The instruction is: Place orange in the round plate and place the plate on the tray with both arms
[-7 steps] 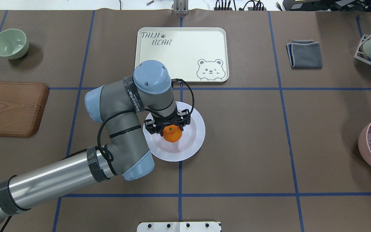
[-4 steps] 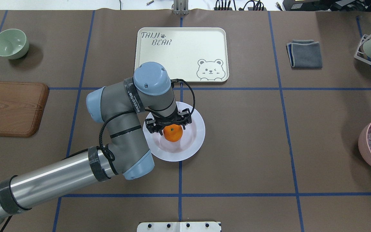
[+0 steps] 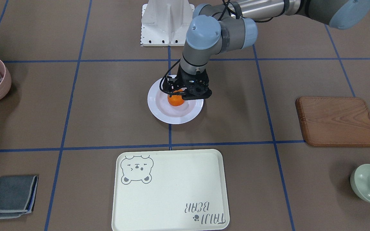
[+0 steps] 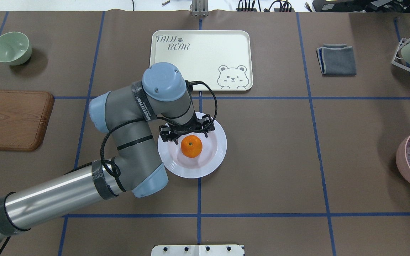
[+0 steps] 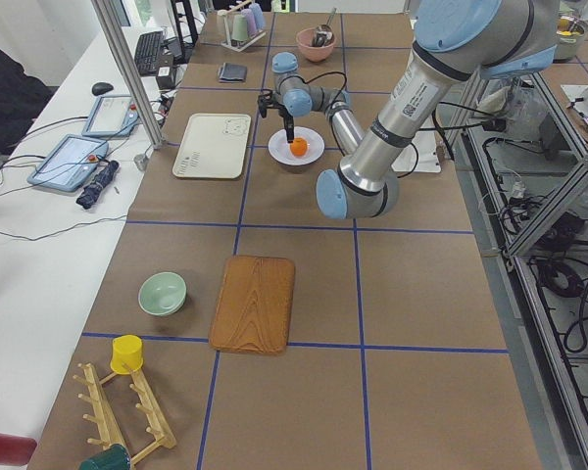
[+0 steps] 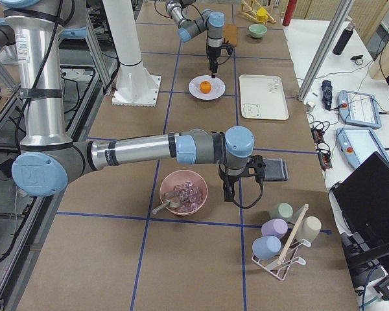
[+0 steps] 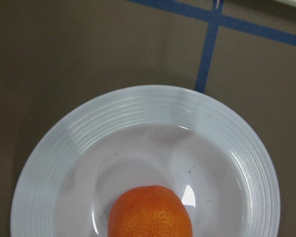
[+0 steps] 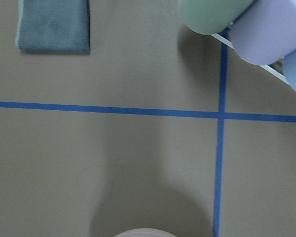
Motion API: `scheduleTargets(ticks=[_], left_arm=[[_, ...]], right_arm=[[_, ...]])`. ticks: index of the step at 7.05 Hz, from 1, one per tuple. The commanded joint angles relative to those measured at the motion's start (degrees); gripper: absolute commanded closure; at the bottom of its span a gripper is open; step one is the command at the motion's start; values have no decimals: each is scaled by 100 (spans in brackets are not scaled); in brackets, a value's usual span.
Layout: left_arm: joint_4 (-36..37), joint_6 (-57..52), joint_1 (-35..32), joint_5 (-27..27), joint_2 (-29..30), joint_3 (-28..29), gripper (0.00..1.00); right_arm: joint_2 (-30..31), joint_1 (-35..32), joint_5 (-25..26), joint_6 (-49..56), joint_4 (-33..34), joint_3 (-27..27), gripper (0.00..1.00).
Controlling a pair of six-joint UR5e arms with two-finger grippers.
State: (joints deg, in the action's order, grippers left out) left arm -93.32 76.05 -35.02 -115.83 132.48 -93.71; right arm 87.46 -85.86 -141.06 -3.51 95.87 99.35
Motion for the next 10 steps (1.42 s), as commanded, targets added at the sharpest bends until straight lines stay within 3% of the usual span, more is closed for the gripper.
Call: scheduleTargets(ticks=[1,2,3,5,6,7,10], left_arm=[[51,-239,-739,17,-687,-420,1],[86,-484,-1013,269,-810,-263,1],[8,-530,-1451,272,-1177,-218,1],[-28,-2251,-2119,255,-1679,-253,1],[-20,-2636,-2332,254,-1838,-253,1],[-28,-2648,-2447,254,-1901,-253,1],[-29,-2831,-2728,263,-1989,-297,1]], right_arm=[[-621,724,-246,-508,-7,172,0],[-1086,1198,-194,-1511,-24,242,0],[-1456,1725,111,-2626,-555,243,0],[-1530,3191,1434,-5557,-2781,138,0],[-1460,3676,1728,-7034,-3776,94,0],[-1425,4003,1879,-7911,-4595,41,0],[-1573,5006,3291,-9032,-6434,-685,0]])
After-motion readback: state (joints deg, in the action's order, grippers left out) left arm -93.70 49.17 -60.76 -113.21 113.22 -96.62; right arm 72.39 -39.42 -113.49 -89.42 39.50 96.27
